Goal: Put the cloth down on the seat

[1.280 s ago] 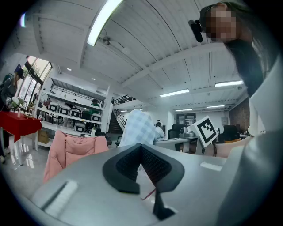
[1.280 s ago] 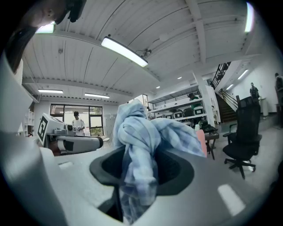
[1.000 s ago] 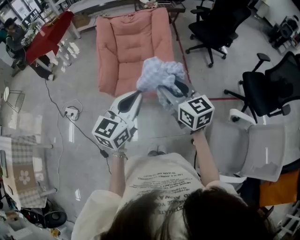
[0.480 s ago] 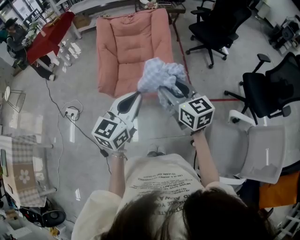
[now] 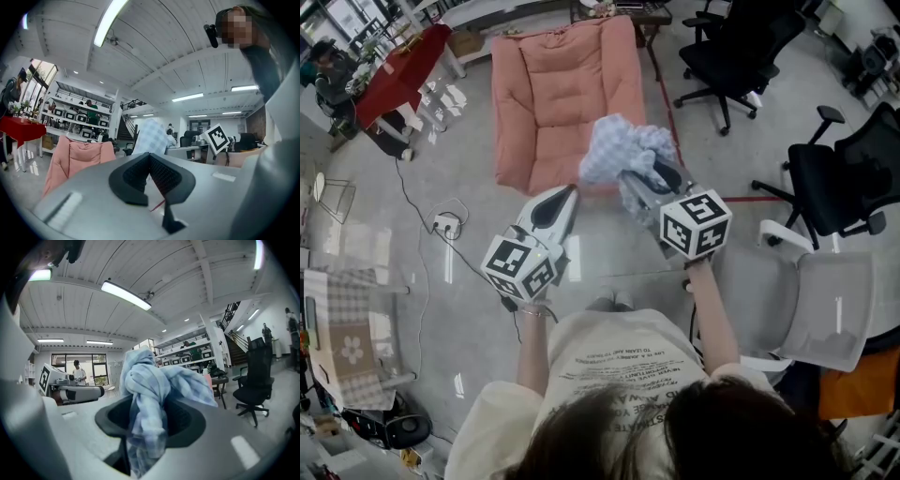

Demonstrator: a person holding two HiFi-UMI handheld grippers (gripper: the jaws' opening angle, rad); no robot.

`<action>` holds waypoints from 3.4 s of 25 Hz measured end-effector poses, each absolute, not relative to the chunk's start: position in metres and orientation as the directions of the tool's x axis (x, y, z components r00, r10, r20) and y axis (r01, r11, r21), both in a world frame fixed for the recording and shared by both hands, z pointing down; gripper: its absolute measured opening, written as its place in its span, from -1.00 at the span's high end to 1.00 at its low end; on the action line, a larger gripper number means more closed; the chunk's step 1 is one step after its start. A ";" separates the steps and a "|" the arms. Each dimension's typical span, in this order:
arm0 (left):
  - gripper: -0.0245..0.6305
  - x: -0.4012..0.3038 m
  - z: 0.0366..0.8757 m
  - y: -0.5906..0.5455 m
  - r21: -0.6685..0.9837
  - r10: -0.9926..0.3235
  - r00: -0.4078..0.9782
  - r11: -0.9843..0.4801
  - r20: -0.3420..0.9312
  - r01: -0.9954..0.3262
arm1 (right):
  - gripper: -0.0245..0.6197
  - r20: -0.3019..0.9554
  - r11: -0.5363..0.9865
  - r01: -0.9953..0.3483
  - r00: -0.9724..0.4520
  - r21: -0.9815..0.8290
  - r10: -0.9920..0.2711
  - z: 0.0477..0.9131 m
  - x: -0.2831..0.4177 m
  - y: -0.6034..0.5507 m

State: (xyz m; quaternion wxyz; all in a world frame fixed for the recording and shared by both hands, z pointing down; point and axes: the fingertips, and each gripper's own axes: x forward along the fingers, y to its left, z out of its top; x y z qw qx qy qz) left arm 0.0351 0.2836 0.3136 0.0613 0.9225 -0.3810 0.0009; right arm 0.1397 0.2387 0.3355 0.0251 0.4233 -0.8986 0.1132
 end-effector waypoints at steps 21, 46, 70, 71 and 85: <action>0.97 0.001 0.342 0.221 0.167 -0.737 0.671 -0.654 0.083 -0.738 | 0.36 0.207 0.617 -0.756 -0.653 -0.219 -0.728 0.366 0.109 0.171; 0.97 -0.061 0.344 0.069 0.183 -0.688 0.718 -0.696 0.104 -0.694 | 0.36 0.222 0.561 -0.785 -0.615 -0.263 -0.756 0.370 0.053 0.030; 0.97 -0.117 0.363 -0.004 0.229 -0.664 0.740 -0.707 0.108 -0.669 | 0.36 0.254 0.523 -0.809 -0.583 -0.267 -0.772 0.384 0.001 -0.042; 0.97 -0.117 0.364 -0.005 0.232 -0.666 0.737 -0.704 0.109 -0.671 | 0.36 0.254 0.525 -0.807 -0.585 -0.270 -0.770 0.385 0.000 -0.044; 0.97 -0.126 0.383 -0.082 0.275 -0.694 0.704 -0.655 0.148 -0.704 | 0.36 0.325 0.544 -0.783 -0.621 -0.303 -0.713 0.412 -0.008 -0.127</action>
